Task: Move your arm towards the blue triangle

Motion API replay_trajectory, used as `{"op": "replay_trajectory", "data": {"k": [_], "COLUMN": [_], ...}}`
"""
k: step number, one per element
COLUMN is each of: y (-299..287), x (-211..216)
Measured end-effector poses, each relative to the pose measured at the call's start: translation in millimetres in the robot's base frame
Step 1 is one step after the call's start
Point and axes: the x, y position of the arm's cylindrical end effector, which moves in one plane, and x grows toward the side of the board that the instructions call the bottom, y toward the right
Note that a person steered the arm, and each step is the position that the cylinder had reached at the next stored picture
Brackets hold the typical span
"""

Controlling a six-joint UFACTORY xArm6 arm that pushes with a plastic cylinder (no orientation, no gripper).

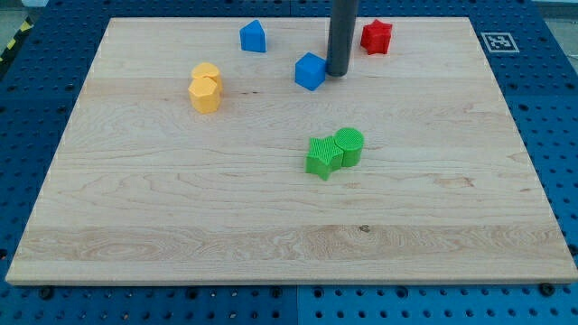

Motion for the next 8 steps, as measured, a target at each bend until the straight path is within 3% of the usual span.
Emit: {"op": "replay_trajectory", "data": {"k": [3, 5, 8], "y": [-124, -20, -46], "x": [24, 15, -43]}}
